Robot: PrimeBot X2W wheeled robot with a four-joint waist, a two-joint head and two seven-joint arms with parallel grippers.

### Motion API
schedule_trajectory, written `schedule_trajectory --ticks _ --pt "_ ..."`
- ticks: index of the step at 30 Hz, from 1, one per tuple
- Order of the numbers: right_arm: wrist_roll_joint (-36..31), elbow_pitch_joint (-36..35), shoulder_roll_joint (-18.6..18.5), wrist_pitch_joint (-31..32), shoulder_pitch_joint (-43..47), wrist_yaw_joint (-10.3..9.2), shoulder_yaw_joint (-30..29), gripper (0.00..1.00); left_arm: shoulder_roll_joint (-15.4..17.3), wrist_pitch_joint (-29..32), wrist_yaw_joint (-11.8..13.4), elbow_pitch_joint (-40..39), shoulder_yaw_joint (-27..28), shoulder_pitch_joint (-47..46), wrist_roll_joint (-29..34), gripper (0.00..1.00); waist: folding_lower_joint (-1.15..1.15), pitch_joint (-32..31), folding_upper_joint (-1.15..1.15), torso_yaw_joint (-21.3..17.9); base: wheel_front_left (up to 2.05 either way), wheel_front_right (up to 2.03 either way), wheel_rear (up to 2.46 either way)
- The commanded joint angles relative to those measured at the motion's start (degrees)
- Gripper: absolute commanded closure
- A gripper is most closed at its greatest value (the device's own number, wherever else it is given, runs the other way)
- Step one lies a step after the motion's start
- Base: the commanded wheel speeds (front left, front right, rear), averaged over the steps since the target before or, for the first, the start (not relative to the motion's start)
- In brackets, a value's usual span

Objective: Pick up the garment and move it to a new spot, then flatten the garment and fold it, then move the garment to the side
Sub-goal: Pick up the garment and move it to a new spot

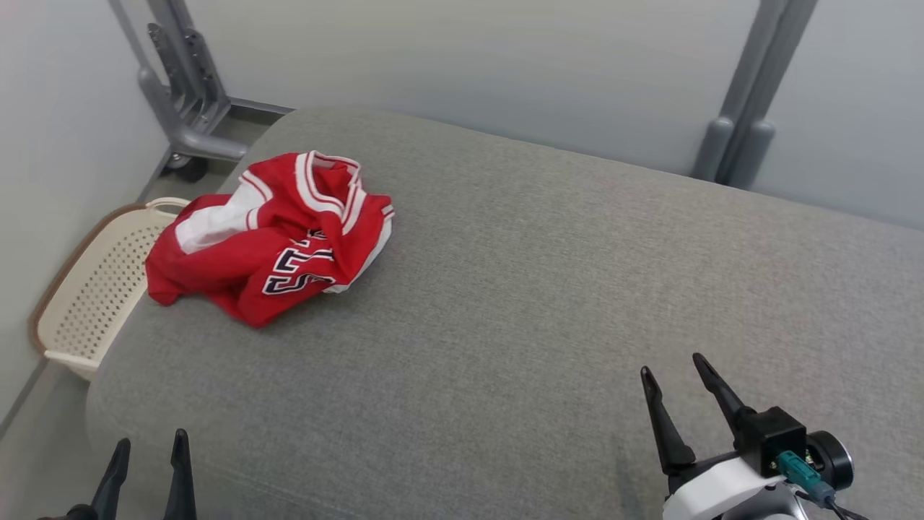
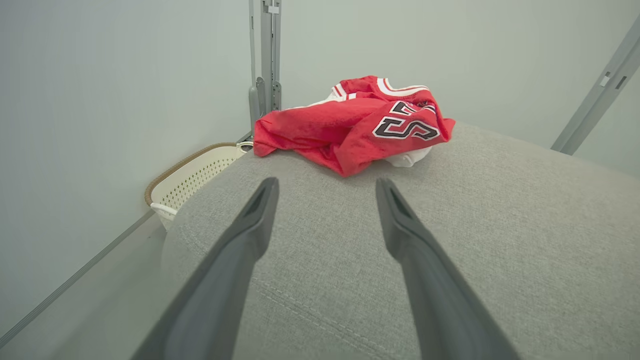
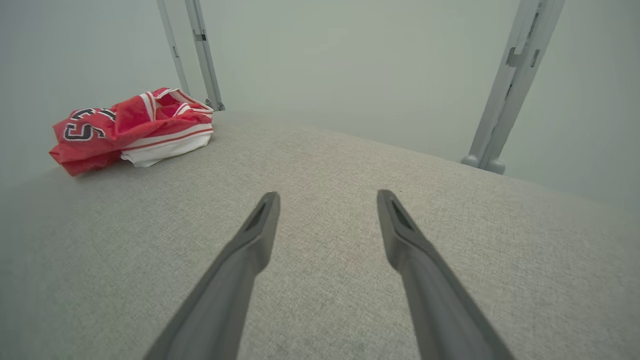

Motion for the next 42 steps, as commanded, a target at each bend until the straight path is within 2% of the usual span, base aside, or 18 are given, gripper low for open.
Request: schedule_trajectory --ticks 1,7,12,15,20,22,25,32,35,39,42 --pt "0.5 0.5 -0.19 -0.18 -0.52 -0.08 1.01 0.0 0.12 0.01 -0.02 -0.23 0.31 0.99 0.29 0.0 0.0 -2.38 0.14 6.59 0.0 0.0 0.0" --pt "1.14 1.49 -0.27 -0.18 -1.7 -0.08 4.1 0.0 -0.76 0.01 -0.02 -1.81 1.99 1.94 0.61 0.0 0.0 -2.33 0.14 6.96 0.0 0.0 0.0" --pt "1.41 1.47 -0.4 -0.18 -1.2 -0.08 3.9 0.0 -1.01 0.01 -0.02 -2.01 1.74 1.24 0.53 0.0 0.0 -2.25 0.14 6.76 0.0 0.0 0.0" --pt "0.98 0.78 -0.47 -0.18 -0.71 -0.08 3.16 0.0 -0.1 0.01 -0.02 -1.56 0.81 -0.36 0.21 0.0 0.0 -1.53 0.14 6.25 0.0 0.0 0.0" --pt "-0.28 -0.04 -1.36 -0.18 -1.66 -0.08 0.68 0.0 0.99 1.84 -0.02 0.73 -1.58 -6.97 -1.8 0.0 0.0 2.15 0.14 5.59 0.0 0.0 0.0" --pt "-1.39 -0.85 -2.64 -0.19 -3.72 -0.08 -0.21 0.0 1.2 3.76 -0.02 3.62 -2.56 -14.47 -4.11 0.0 0.0 6.49 0.14 5.33 0.0 0.0 0.0" --pt "-2.55 -0.93 -4.04 -0.18 -6.28 -0.08 -0.68 0.0 1.36 6.85 -0.02 8.75 -5.32 -24.0 -7.85 0.0 0.0 11.52 0.14 4.76 0.0 0.0 0.0" --pt "-4.81 0.22 -6.69 -0.16 -11.13 -0.08 0.22 0.0 4.99 13.82 -0.01 22.13 -17.05 -42.06 -16.52 0.0 0.0 19.67 0.14 2.16 0.0 0.0 0.0" --pt "-5.46 0.28 -7.46 0.19 -11.68 -0.08 0.5 0.0 6.32 18.45 -0.01 25.99 -23.34 -47.08 -21.16 0.0 0.0 21.9 0.14 1.36 0.0 0.0 0.0" --pt "-5.67 -0.49 -7.95 0.63 -12.01 -0.08 0.54 0.0 7.21 23.4 0.03 31.12 -28.47 -50.94 -27.48 0.0 0.0 23.81 0.14 -0.03 0.0 0.0 0.0" --pt "-5.75 -1.15 -7.51 0.74 -11.39 -0.08 0.8 0.0 8.57 24.54 0.03 35.51 -30.95 -52.69 -29.42 0.0 0.0 24.29 0.14 -1.01 0.0 0.0 0.0"
